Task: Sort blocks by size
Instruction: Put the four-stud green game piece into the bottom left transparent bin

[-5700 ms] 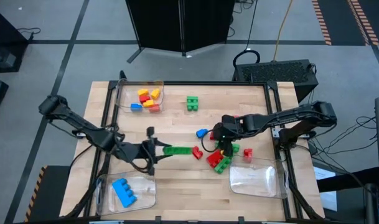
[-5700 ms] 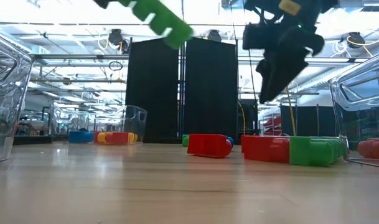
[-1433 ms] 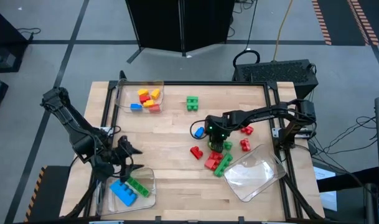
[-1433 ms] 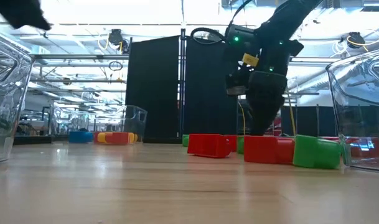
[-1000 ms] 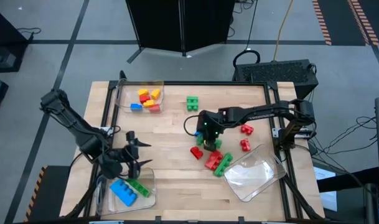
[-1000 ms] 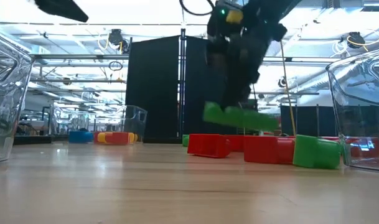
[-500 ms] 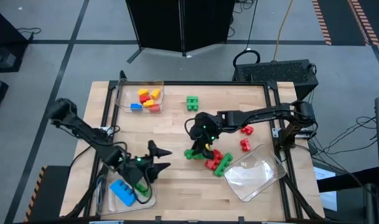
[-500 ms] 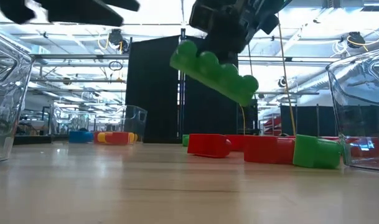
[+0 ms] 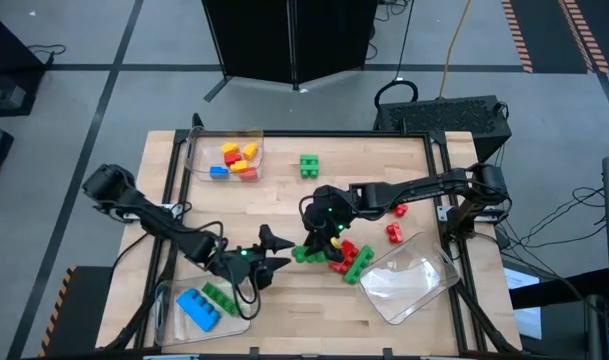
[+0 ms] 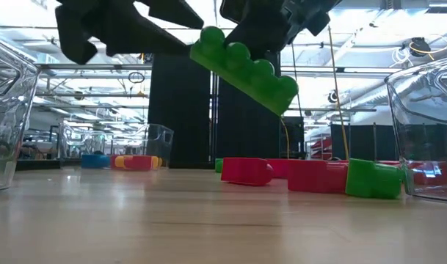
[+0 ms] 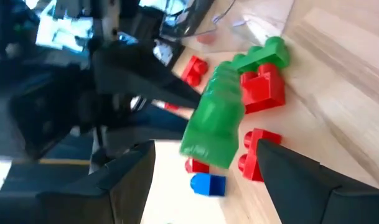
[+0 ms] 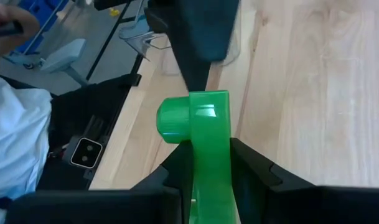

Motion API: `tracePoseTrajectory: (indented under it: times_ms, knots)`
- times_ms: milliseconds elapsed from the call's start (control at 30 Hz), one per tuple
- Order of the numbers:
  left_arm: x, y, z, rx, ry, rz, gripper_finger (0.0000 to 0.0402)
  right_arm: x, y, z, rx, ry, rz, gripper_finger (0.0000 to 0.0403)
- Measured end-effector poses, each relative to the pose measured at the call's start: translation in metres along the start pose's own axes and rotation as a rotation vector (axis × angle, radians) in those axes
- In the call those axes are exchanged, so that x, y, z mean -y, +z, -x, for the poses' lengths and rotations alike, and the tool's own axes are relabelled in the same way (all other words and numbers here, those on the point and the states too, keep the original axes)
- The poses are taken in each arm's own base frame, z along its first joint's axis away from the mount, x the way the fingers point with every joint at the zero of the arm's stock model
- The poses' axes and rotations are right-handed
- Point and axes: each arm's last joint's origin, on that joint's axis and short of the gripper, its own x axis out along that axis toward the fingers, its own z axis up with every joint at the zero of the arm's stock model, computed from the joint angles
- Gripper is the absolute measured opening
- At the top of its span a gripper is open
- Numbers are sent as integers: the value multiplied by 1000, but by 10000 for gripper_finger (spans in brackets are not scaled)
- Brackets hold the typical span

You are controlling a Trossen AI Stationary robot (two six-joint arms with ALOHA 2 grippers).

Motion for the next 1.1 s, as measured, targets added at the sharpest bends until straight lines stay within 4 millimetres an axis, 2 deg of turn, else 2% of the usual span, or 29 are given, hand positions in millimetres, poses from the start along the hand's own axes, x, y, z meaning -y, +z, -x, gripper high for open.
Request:
tracePoseTrajectory:
  times_ms: [267, 733, 833, 1100]
  knots:
    - [2, -7, -22, -7, 6, -105, 281, 0, 0, 0, 2, 0, 1, 74]
    - [0, -7, -27, 34, 12, -176, 277, -1, 1, 1, 4, 0, 2, 75]
    - [-1, -9, -28, 34, 5, -172, 256, -1, 1, 1, 4, 0, 2, 75]
    - [-2, -10, -30, 57, -21, -153, 167, -1, 1, 1, 3, 1, 2, 75]
